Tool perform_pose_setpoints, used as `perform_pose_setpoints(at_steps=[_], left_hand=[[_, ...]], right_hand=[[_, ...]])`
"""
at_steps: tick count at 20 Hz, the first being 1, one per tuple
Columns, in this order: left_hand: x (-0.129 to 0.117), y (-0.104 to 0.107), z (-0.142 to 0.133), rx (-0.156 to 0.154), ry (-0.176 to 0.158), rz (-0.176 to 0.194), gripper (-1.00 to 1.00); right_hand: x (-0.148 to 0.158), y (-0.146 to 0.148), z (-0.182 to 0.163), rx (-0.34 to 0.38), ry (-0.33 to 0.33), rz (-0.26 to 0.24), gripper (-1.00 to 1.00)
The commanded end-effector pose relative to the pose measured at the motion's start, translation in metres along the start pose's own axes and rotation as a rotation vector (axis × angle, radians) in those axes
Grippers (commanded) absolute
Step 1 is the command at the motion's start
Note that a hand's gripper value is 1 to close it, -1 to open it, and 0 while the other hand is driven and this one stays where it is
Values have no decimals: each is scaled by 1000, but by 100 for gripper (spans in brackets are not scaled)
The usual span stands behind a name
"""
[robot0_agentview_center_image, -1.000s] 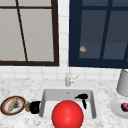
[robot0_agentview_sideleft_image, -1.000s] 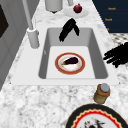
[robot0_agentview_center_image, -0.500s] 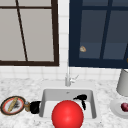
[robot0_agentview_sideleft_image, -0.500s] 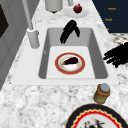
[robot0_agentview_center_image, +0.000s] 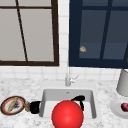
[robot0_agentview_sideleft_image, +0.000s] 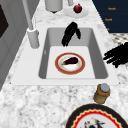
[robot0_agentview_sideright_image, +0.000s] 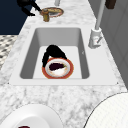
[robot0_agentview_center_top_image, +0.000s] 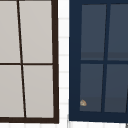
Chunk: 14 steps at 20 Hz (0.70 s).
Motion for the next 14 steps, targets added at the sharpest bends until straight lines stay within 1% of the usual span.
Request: perform_pose_setpoints(at_steps=[1, 3, 5, 8, 14], left_hand=[[0, 0, 0, 0, 0, 0, 0], [0, 0, 0, 0, 0, 0, 0], [0, 0, 0, 0, 0, 0, 0], [0, 0, 0, 0, 0, 0, 0], [0, 0, 0, 0, 0, 0, 0]], right_hand=[[5, 4, -5, 47, -78, 82, -100], [7, 6, -8, 53, -109, 86, -100], [2, 13, -12, 52, -135, 107, -100], [1, 21, -19, 60, -179, 121, -100], [-2, 36, -30, 89, -221, 144, -100]])
